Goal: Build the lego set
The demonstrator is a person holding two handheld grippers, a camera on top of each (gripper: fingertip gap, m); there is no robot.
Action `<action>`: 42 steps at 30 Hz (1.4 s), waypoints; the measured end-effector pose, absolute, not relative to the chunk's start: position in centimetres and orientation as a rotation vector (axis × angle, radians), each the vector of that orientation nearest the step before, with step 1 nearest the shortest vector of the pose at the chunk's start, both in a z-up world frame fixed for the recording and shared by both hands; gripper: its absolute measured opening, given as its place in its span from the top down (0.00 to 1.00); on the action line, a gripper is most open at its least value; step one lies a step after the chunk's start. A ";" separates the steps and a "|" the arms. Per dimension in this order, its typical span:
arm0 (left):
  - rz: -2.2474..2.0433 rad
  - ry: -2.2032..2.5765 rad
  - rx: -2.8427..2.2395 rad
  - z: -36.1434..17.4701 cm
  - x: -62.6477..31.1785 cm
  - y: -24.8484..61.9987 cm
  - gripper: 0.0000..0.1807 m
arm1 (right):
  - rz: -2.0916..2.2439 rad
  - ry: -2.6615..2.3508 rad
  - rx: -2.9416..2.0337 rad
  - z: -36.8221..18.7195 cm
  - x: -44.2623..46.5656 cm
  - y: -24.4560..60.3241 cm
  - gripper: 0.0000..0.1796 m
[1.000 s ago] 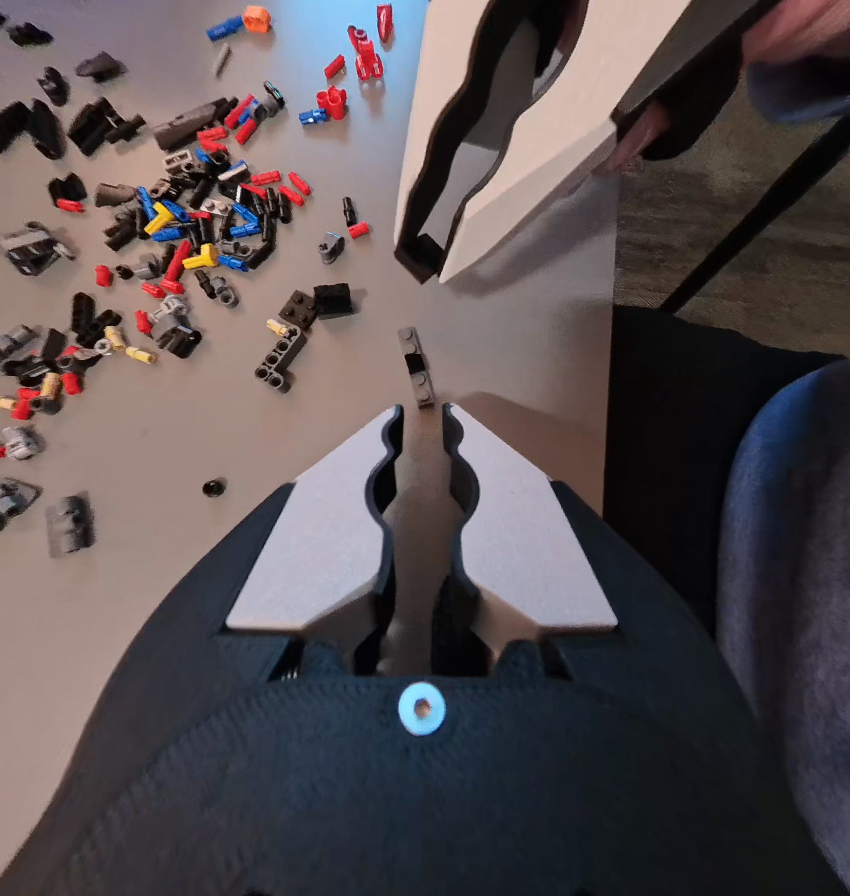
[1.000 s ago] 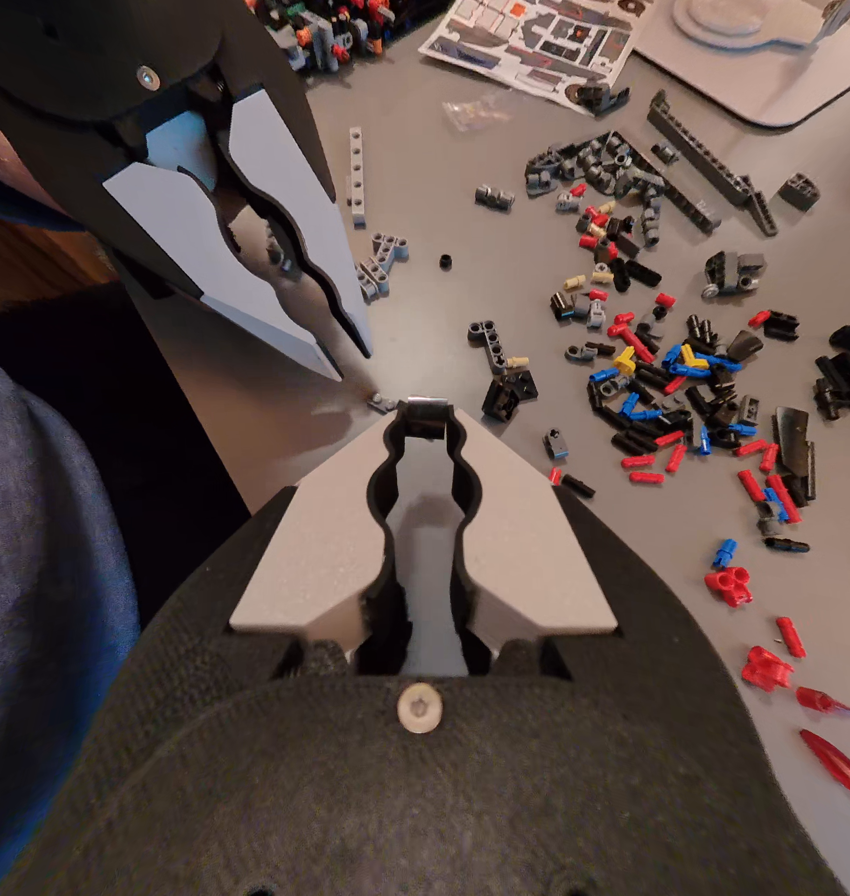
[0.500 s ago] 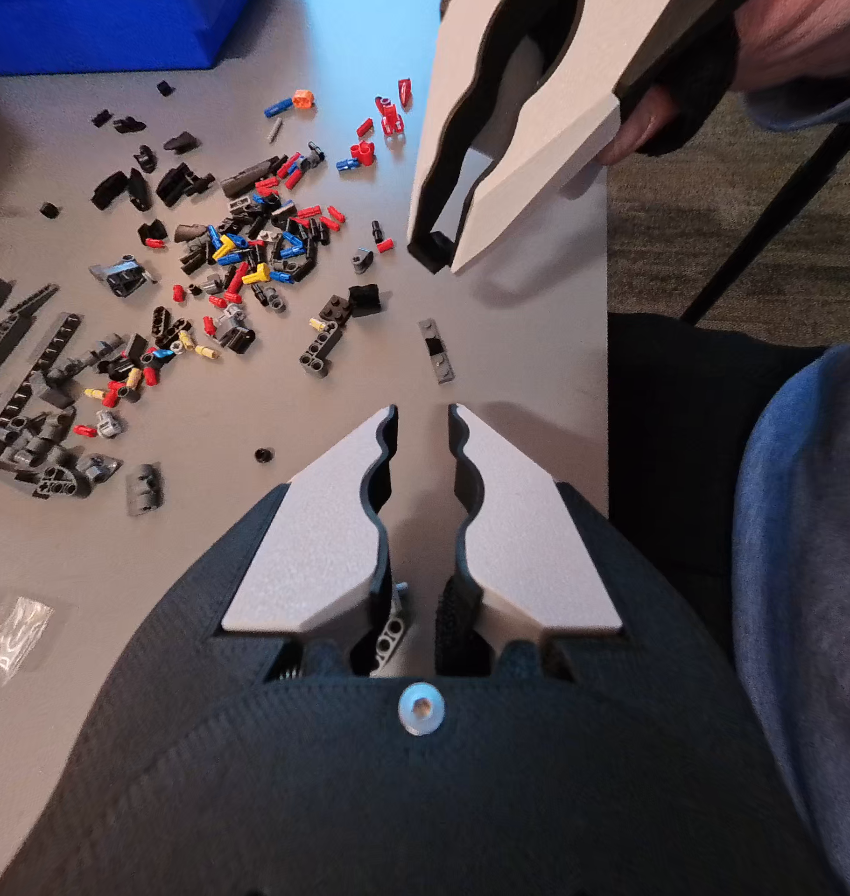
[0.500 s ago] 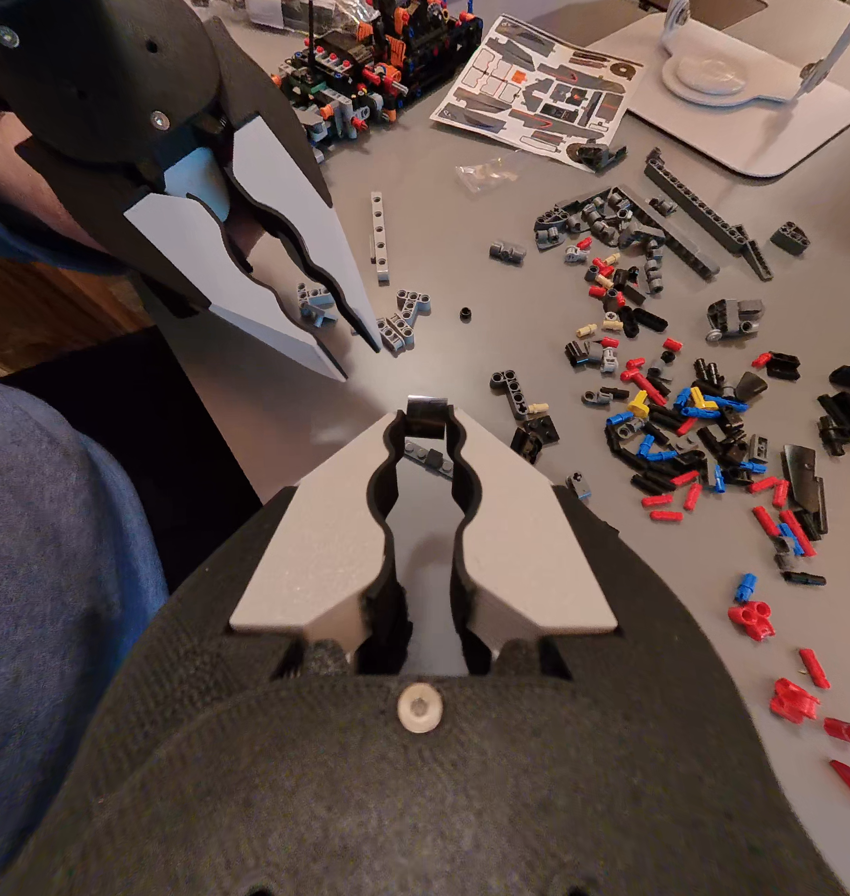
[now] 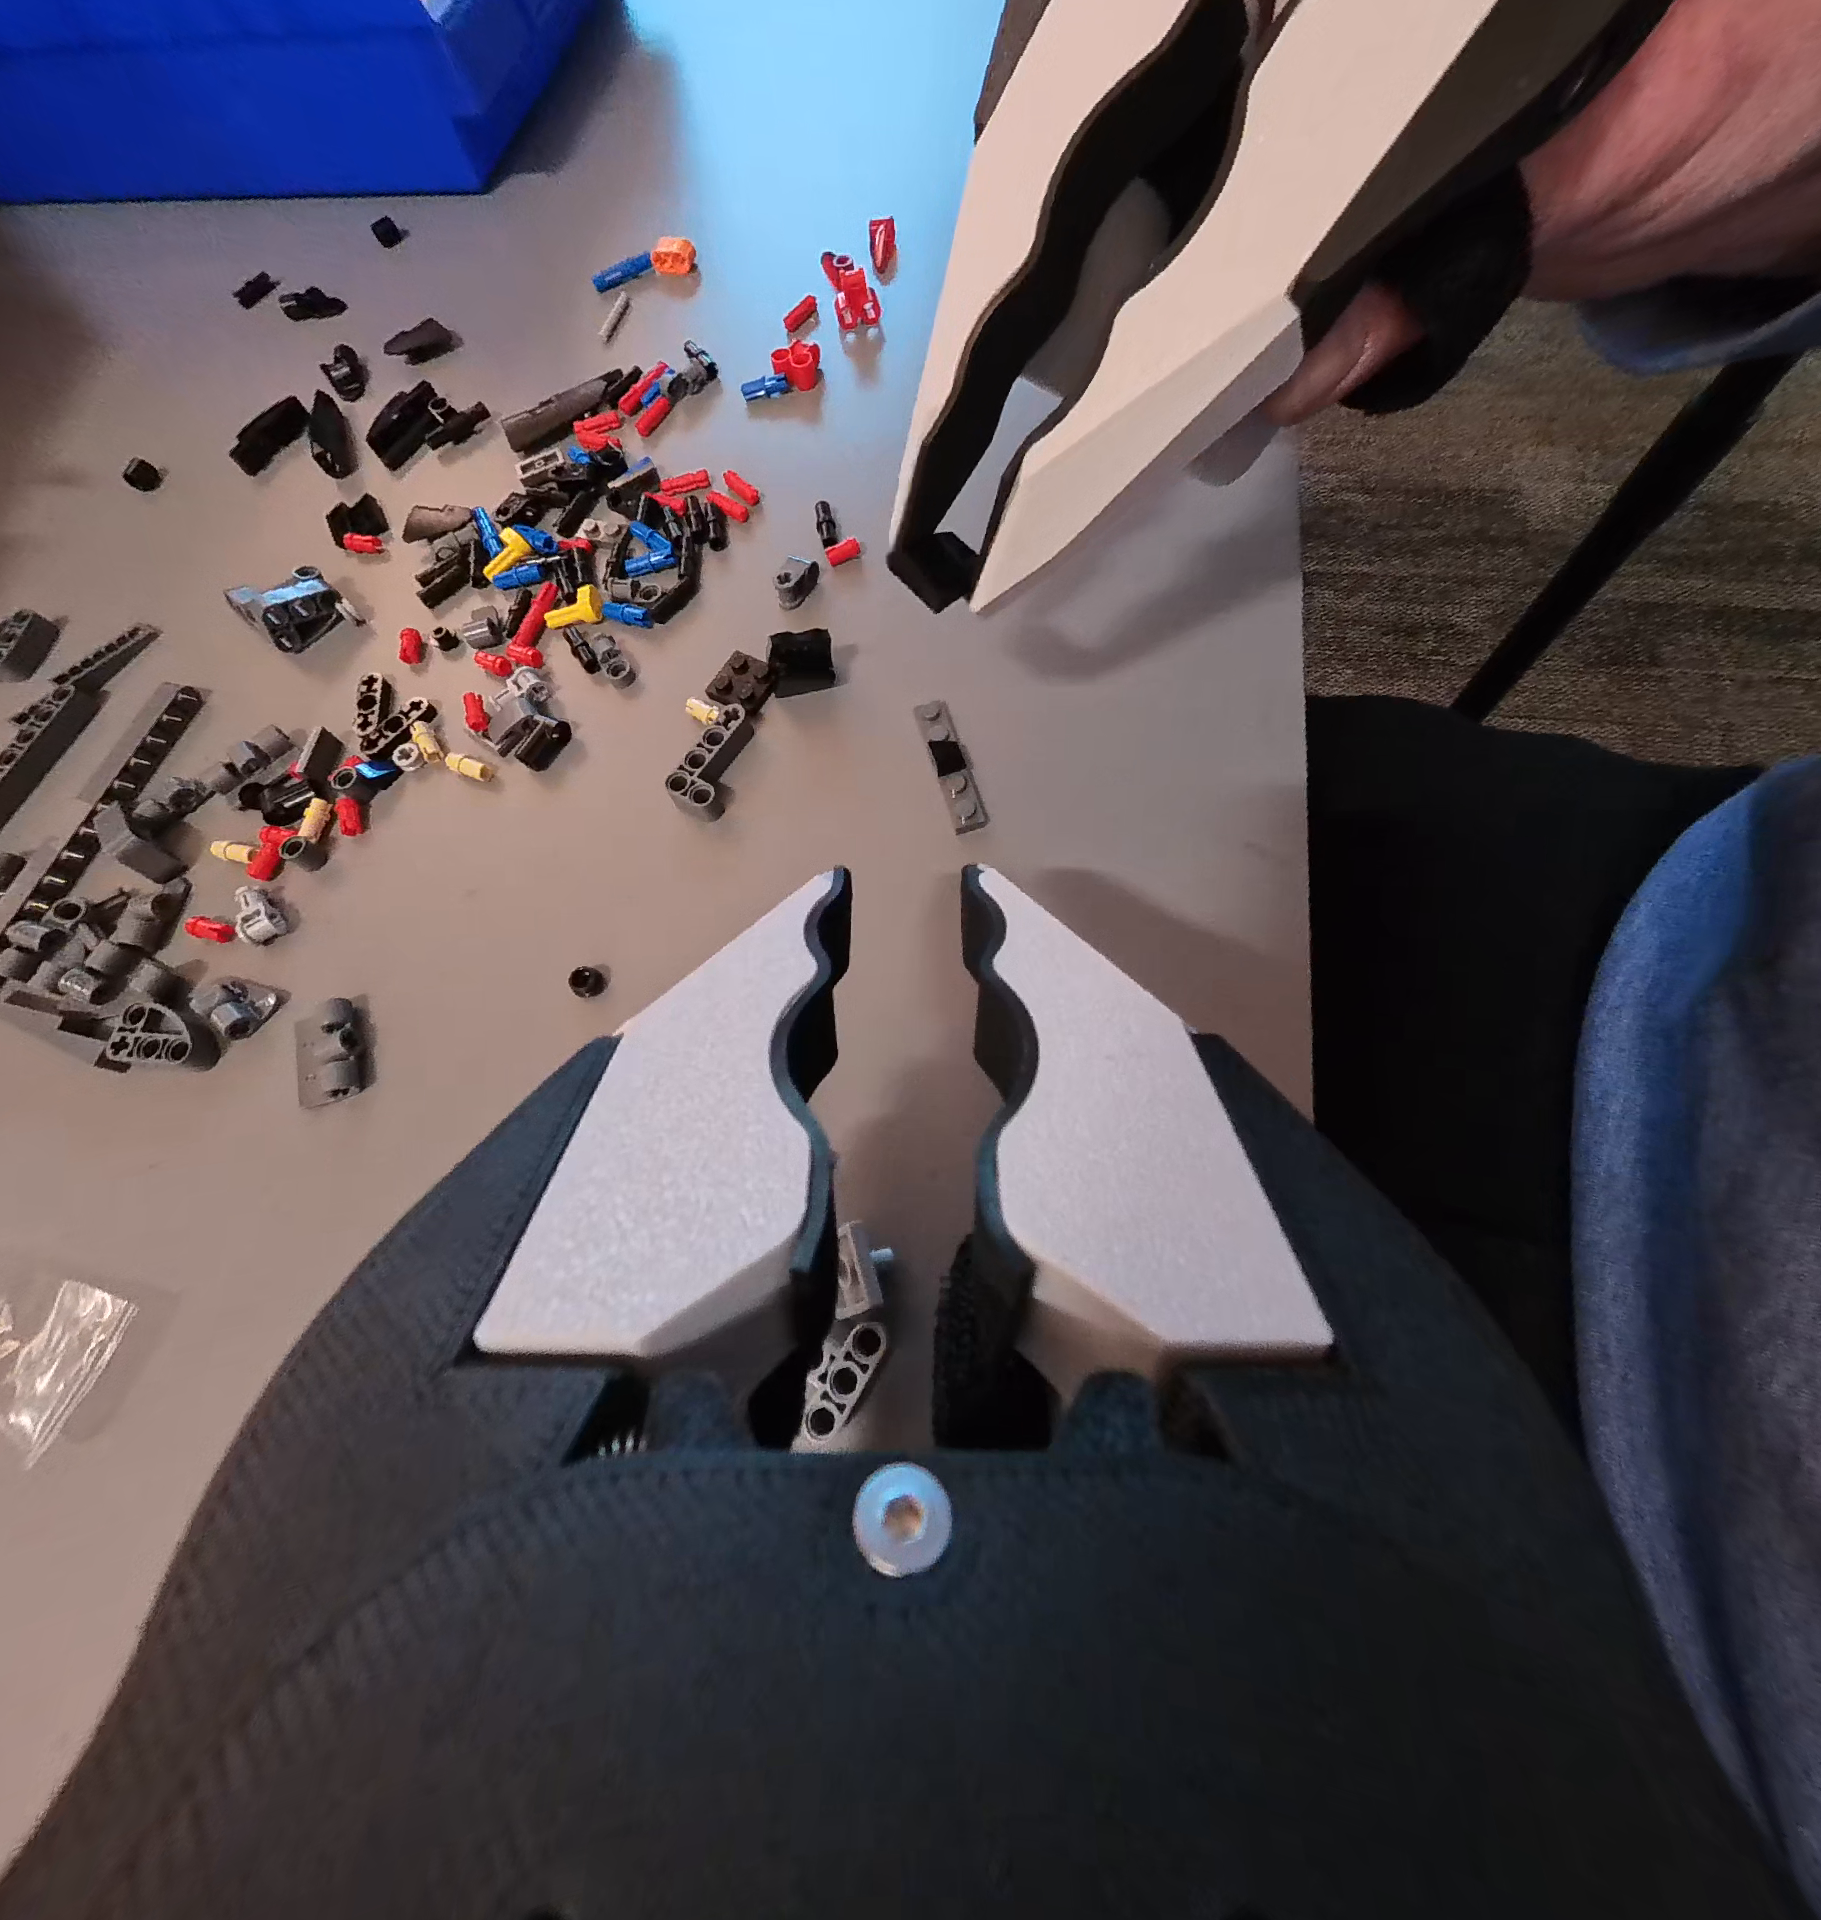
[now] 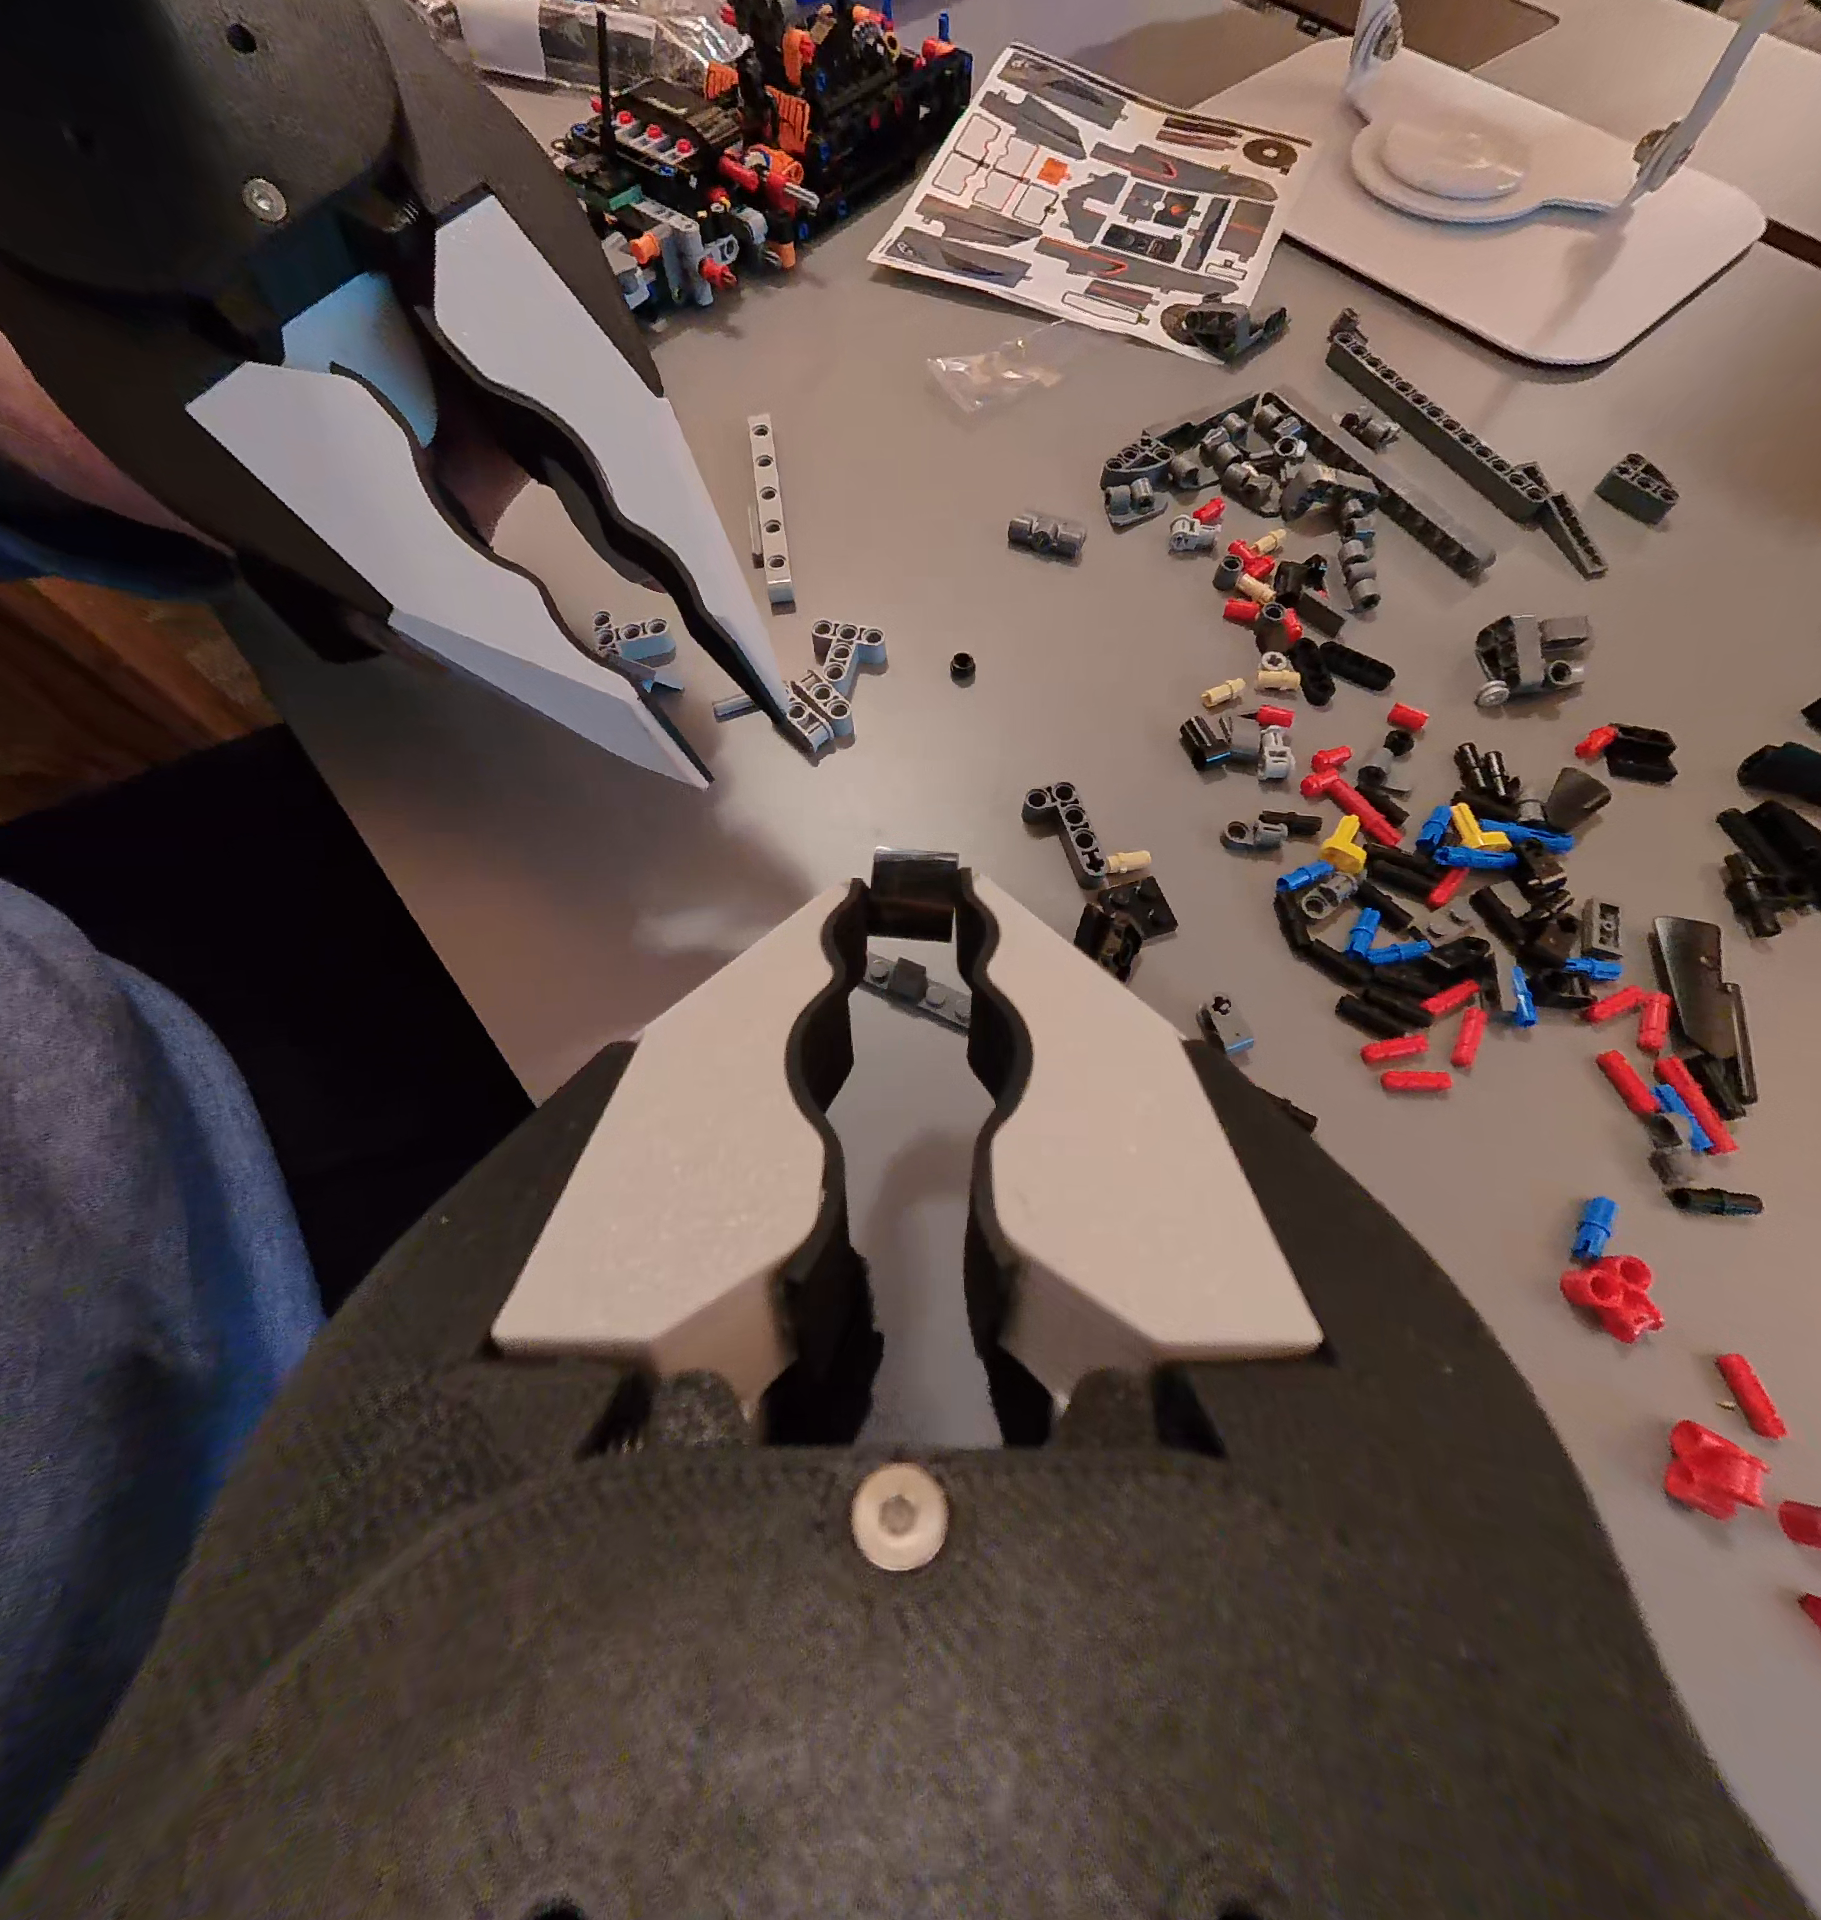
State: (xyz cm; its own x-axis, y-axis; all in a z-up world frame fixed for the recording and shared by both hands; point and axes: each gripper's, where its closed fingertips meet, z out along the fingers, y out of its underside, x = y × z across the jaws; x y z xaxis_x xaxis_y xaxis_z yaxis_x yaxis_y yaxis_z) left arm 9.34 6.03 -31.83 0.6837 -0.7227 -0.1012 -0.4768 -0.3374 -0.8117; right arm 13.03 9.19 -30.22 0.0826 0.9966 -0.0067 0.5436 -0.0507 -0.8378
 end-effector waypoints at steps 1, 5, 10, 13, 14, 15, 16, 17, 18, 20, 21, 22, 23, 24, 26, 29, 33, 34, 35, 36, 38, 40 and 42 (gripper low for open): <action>-0.351 0.922 -2.000 -31.8 9.4 6.1 0.89 | 0.840 -1.538 -1.679 -30.3 13.0 9.3 0.93; -0.356 0.922 -1.995 -31.7 9.6 6.1 0.89 | 0.834 -1.530 -1.684 -30.5 13.0 9.5 0.93; -0.360 0.922 -2.002 -32.0 9.5 6.1 0.89 | 0.834 -1.531 -1.687 -30.6 13.1 9.5 0.93; -0.363 0.921 -2.002 -31.9 9.4 6.1 0.89 | 0.822 -1.535 -1.697 -30.8 13.1 9.5 0.93; -0.362 0.922 -2.004 -32.0 9.4 6.1 0.89 | 0.816 -1.537 -1.708 -30.9 13.2 9.5 0.93; -0.360 0.924 -2.005 -32.0 9.3 6.2 0.89 | 0.815 -1.539 -1.716 -31.0 13.2 9.5 0.93; -0.360 0.924 -2.004 -32.0 9.3 6.2 0.89 | 0.811 -1.537 -1.727 -31.1 13.3 9.5 0.93; -0.361 0.926 -2.003 -32.0 9.3 6.2 0.89 | 0.809 -1.537 -1.736 -31.2 13.4 9.5 0.93; -0.361 0.926 -2.003 -32.0 9.2 6.2 0.89 | 0.807 -1.537 -1.747 -31.3 13.4 9.4 0.93; -0.371 0.933 -2.006 -32.1 9.3 6.2 0.89 | 0.802 -1.537 -1.779 -31.9 13.6 9.2 0.93; -0.376 0.941 -2.011 -32.2 9.4 6.2 0.89 | 0.804 -1.535 -1.795 -32.1 13.6 9.1 0.93; -0.379 0.948 -2.013 -32.3 9.5 6.2 0.89 | 0.806 -1.535 -1.813 -32.4 13.7 9.0 0.93; -0.382 0.954 -2.013 -32.4 9.6 6.2 0.89 | 0.807 -1.538 -1.828 -32.8 13.7 8.9 0.93; -0.386 0.959 -2.014 -32.5 9.7 6.2 0.89 | 0.807 -1.539 -1.836 -33.0 13.7 8.8 0.93; -0.391 0.969 -2.016 -32.8 9.9 6.1 0.89 | 0.804 -1.544 -1.847 -33.5 13.7 8.7 0.93; -0.395 0.980 -2.027 -33.2 10.1 6.1 0.89 | 0.805 -1.532 -1.862 -33.8 13.6 8.9 0.93; -0.411 0.985 -2.044 -33.5 10.5 6.2 0.90 | 0.798 -1.529 -1.890 -34.2 13.6 9.0 0.93; -0.415 0.991 -2.045 -33.6 10.8 6.1 0.90 | 0.789 -1.531 -1.898 -34.3 13.7 9.0 0.93; -0.416 1.000 -2.051 -33.7 11.1 6.1 0.90 | 0.773 -1.531 -1.906 -34.5 13.8 9.1 0.93; -0.411 1.010 -2.059 -34.0 11.3 6.1 0.90 | 0.749 -1.528 -1.915 -34.7 14.0 9.3 0.93; -0.400 1.028 -2.064 -34.4 11.9 6.2 0.90 | 0.709 -1.519 -1.933 -34.9 14.4 9.8 0.93; -0.374 1.037 -2.080 -34.9 12.2 6.4 0.90 | 0.695 -1.515 -1.945 -35.2 14.5 9.9 0.93; -0.376 1.052 -2.089 -35.3 12.7 6.6 0.90 | 0.704 -1.507 -1.957 -35.3 14.3 9.8 0.93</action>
